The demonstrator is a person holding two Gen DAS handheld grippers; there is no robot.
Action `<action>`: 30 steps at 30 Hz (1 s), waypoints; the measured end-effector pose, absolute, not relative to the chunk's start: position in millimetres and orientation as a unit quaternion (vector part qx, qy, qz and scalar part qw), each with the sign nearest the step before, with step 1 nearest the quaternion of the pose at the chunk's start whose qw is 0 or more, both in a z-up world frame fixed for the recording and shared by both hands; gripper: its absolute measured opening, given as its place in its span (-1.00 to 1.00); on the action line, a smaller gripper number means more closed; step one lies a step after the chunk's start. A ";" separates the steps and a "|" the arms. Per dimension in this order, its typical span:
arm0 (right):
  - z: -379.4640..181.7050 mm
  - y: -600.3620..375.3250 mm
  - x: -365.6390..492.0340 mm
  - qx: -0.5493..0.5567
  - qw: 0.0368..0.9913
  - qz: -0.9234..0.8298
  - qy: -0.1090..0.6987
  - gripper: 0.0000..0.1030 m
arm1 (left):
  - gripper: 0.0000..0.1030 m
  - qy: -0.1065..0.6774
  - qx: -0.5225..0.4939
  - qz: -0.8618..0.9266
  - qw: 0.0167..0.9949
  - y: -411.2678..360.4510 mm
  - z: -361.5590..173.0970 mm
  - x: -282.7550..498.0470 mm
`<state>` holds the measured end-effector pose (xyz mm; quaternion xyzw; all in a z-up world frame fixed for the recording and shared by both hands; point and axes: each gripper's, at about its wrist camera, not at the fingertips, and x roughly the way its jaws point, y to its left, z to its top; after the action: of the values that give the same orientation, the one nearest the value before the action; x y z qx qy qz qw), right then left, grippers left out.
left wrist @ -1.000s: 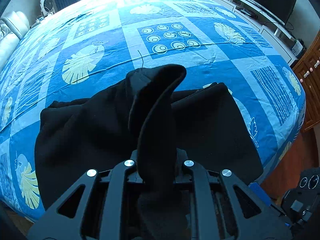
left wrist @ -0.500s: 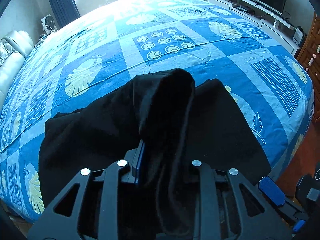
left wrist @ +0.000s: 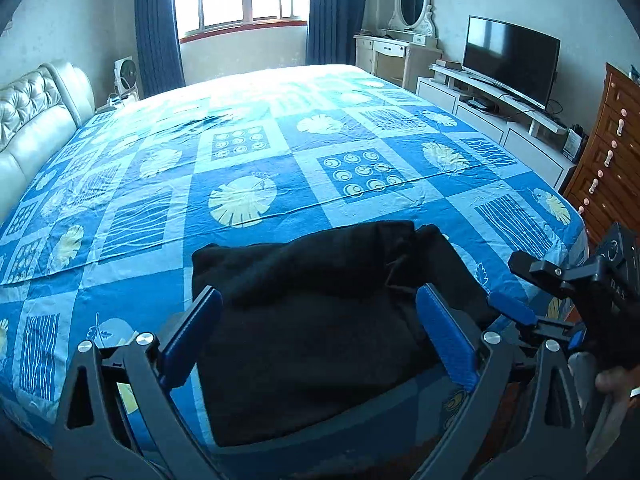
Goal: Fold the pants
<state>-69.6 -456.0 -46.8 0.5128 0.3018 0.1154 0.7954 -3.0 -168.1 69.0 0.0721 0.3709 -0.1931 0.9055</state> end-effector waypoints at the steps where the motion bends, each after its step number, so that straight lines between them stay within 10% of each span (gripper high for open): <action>1: -49.6 -454.7 -59.0 0.505 0.796 0.104 0.319 0.37 | 0.90 0.377 0.062 -0.179 0.906 -149.5 63.4 -1.6; 10: -68.0 -416.9 16.5 0.375 0.787 0.096 0.480 0.37 | 0.90 0.438 0.000 -0.073 0.896 -18.7 12.6 5.9; 13: -73.2 -406.6 27.7 0.365 0.778 0.102 0.500 -0.67 | 0.90 0.454 -0.033 -0.061 0.888 2.2 2.7 7.8; 22: 10.4 -435.5 15.1 0.333 0.828 0.136 0.431 -0.75 | 0.90 0.468 -0.075 -0.092 0.876 4.4 -3.0 5.9; 30: -36.7 -475.2 3.4 0.356 0.810 0.097 0.456 -0.75 | 0.90 0.491 -0.115 -0.129 0.854 -19.3 -14.1 11.3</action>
<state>3.4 -475.2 -36.7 0.3561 0.4564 0.0975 0.8096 11.3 -19.3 -14.1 -0.1152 0.4907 -0.1295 0.8539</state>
